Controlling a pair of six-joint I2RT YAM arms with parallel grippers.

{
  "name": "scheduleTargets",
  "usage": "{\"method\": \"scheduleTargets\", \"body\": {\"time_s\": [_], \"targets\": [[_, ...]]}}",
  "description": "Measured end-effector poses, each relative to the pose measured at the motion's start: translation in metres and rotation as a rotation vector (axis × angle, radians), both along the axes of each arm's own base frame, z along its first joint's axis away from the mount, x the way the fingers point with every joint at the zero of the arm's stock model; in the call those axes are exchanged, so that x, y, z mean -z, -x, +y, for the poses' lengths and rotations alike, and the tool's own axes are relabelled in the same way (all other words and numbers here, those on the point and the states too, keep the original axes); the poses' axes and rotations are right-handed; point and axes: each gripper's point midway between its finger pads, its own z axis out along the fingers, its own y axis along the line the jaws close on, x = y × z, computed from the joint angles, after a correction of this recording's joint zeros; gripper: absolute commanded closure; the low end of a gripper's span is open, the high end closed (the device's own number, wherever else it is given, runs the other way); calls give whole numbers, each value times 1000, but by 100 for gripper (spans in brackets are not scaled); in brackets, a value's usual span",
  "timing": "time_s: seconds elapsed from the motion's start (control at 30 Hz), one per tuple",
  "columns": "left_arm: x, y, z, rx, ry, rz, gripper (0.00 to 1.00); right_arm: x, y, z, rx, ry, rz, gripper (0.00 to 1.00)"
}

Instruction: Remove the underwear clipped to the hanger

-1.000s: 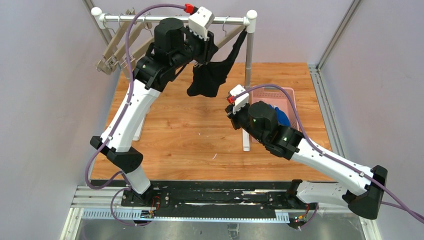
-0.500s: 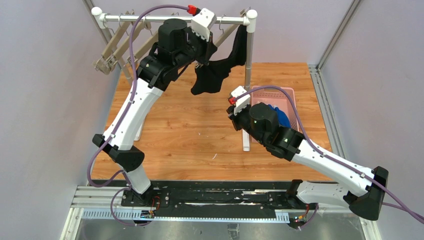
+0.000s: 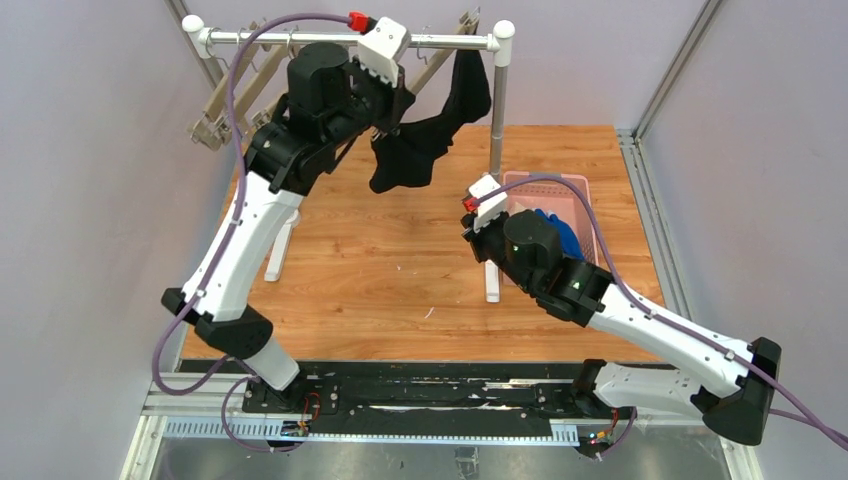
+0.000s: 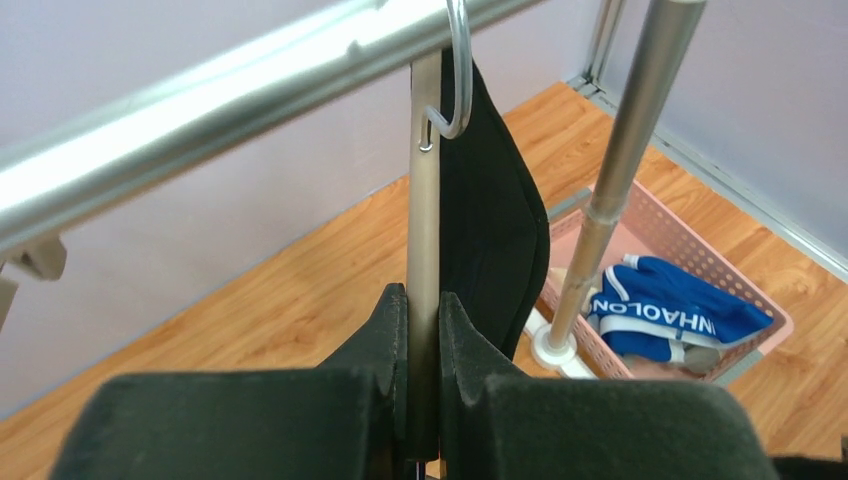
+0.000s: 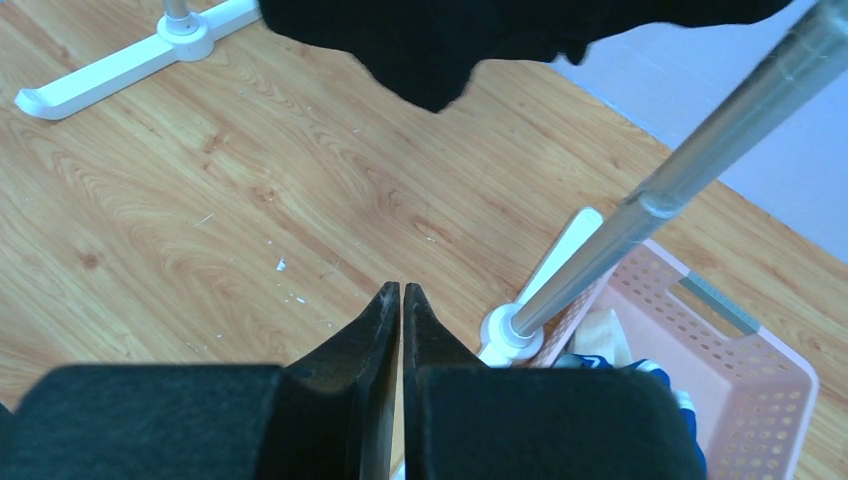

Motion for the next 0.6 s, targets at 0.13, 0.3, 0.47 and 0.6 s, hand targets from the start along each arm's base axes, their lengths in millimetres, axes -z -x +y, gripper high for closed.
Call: {"method": "scheduleTargets", "body": {"time_s": [0.13, 0.3, 0.47, 0.6], "targets": [[5, 24, 18, -8, -6, 9, 100, -9, -1, -10, 32, -5, -29, 90], [27, 59, 44, -19, -17, 48, 100, -25, -3, -29, 102, -22, -74, 89], [65, 91, 63, -18, -32, 114, 99, -31, -4, -42, 155, -29, -89, 88], [97, 116, 72, 7, -39, 179, 99, -30, -4, -45, 168, -23, -86, 85]]}}
